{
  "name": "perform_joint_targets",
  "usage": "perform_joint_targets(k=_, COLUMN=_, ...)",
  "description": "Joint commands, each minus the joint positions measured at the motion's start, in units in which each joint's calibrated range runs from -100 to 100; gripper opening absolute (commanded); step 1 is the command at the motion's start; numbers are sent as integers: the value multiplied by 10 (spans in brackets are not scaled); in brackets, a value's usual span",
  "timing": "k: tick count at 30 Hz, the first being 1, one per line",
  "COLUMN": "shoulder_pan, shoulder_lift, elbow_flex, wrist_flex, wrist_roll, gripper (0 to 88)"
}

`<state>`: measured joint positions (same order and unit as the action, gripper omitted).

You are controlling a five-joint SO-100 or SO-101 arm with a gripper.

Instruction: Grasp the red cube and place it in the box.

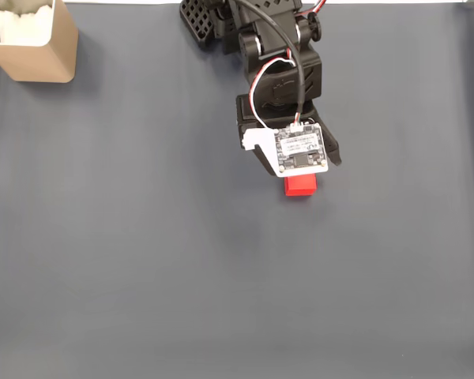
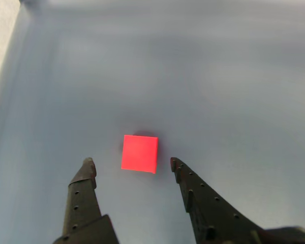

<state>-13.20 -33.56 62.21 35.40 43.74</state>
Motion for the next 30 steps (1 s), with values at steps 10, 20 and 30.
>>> perform_joint_targets(k=10, shoulder_pan=-28, shoulder_lift=21, elbow_flex=-10, wrist_flex=-31, wrist_roll=-6, gripper=338)
perform_joint_targets(k=20, shoulder_pan=-36, shoulder_lift=64, elbow_flex=-52, wrist_flex=-38, wrist_roll=-9, gripper=335)
perform_joint_targets(k=30, shoulder_pan=-36, shoulder_lift=85, elbow_flex=-55, wrist_flex=-52, wrist_roll=-9, gripper=334)
